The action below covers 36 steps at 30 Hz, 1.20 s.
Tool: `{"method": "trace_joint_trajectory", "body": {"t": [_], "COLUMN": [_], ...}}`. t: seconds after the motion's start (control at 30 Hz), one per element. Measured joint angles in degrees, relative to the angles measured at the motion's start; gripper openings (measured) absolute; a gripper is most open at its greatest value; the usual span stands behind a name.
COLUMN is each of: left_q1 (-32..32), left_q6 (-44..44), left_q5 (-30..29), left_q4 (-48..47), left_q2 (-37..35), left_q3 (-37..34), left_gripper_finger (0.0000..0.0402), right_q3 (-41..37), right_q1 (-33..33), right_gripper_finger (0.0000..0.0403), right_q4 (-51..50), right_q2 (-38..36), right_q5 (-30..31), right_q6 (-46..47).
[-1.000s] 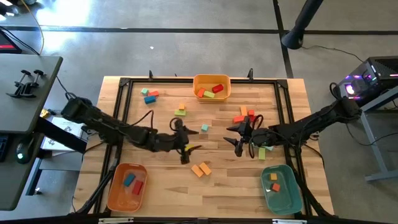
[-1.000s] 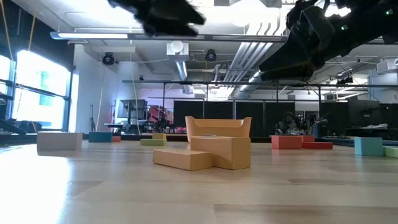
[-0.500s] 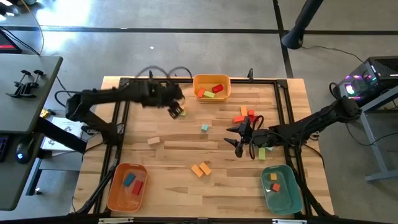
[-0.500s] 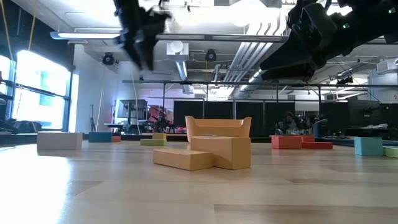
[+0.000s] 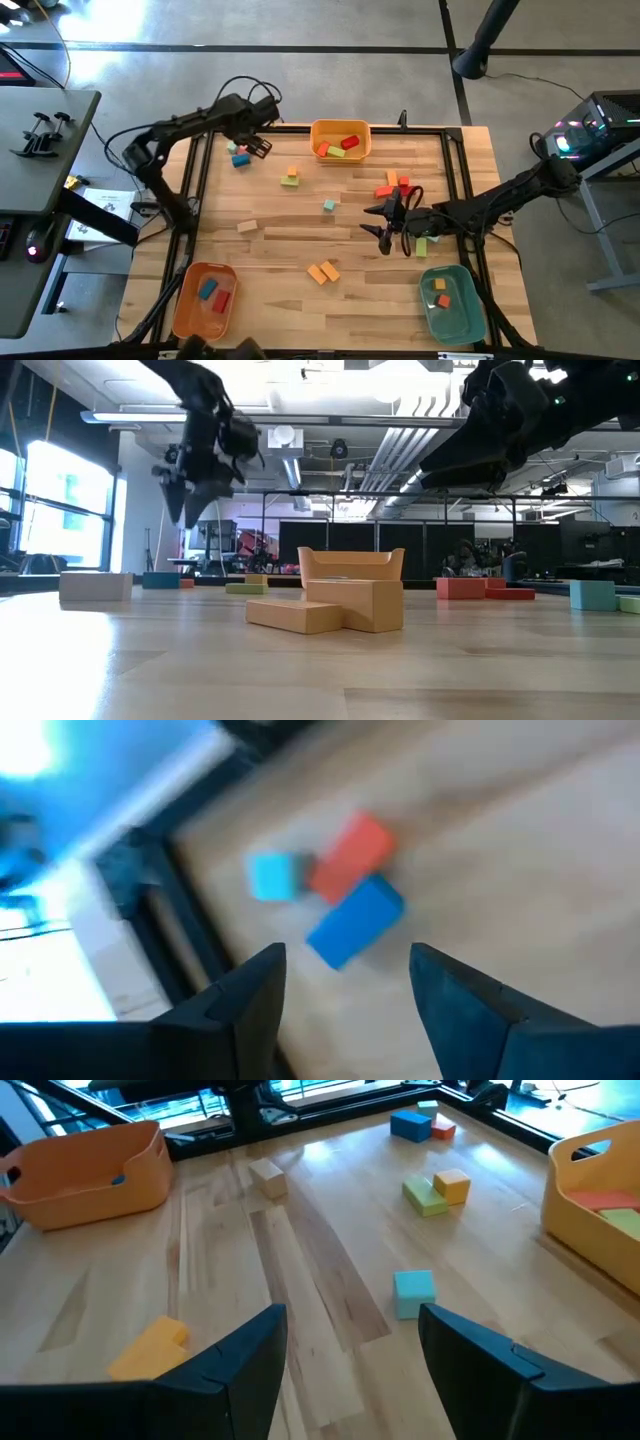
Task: Sort blocks by size
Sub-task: Put the blue wide rectangular block into the yellow bin
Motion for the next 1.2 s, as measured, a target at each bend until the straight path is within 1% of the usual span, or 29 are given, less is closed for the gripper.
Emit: {"method": "trace_joint_trajectory", "body": {"t": [0.1, 0.17, 0.23, 0.27, 0.4, 0.47, 0.53, 0.7, 0.9, 1.0, 1.2], "left_q1": [2.14, 3.01, 3.33, 3.33, 3.33, 3.84, 4.54, 5.4, 5.58, 5.56, 4.37], "left_q6": [10.37, 17.66, 23.52, 25.69, 31.2, 33.63, 36.21, 38.99, 38.72, 38.34, 36.57], "left_q5": [8.7, 11.07, 10.63, 9.05, -0.86, -0.93, 1.47, 1.47, -1.15, -1.29, 3.11], "left_q4": [0.31, -0.03, -0.86, -1.23, -1.76, -1.57, -1.53, -1.58, -0.3, 0.52, 0.5], "left_q2": [3.34, 5.52, 7.74, 8.64, 11.27, 12.12, 13.13, 15.79, 17.62, 17.89, 17.87], "left_q3": [0.0, 0.0, 0.0, -0.02, -0.02, -0.02, -0.02, -0.02, 0.02, -0.02, -0.02], "left_gripper_finger": [0.0198, 0.0198, 0.0198, 0.0198, 0.0198, 0.0198, 0.0198, 0.0198, 0.0198, 0.0198, 0.0198], "right_q3": [0.0, 0.0, 0.0, 0.0, -0.1, -0.31, -0.37, -0.37, -0.37, -0.39, -0.39], "right_q1": [0.0, 0.0, 0.0, 0.0, 0.0, 0.0, 0.0, 0.0, 0.0, 0.0, 0.22], "right_gripper_finger": [0.0224, 0.0224, 0.0224, 0.0224, 0.0224, 0.0224, 0.0224, 0.0224, 0.0224, 0.0224, 0.0224], "right_q4": [-0.17, -0.17, -0.18, -0.18, -0.19, -0.68, -1.16, -1.07, -1.26, -1.62, -1.66], "right_q2": [0.0, 0.0, 0.0, 0.0, 0.0, -0.02, 0.0, 0.0, -0.02, -0.01, -0.01], "right_q5": [-0.04, -0.04, -0.05, -0.07, -0.07, -0.08, -0.09, -0.11, -0.46, -0.9, -0.93], "right_q6": [-1.18, -1.63, -1.78, -1.79, -1.79, -1.59, -1.33, -1.31, 0.76, 1.25, 1.42]}}
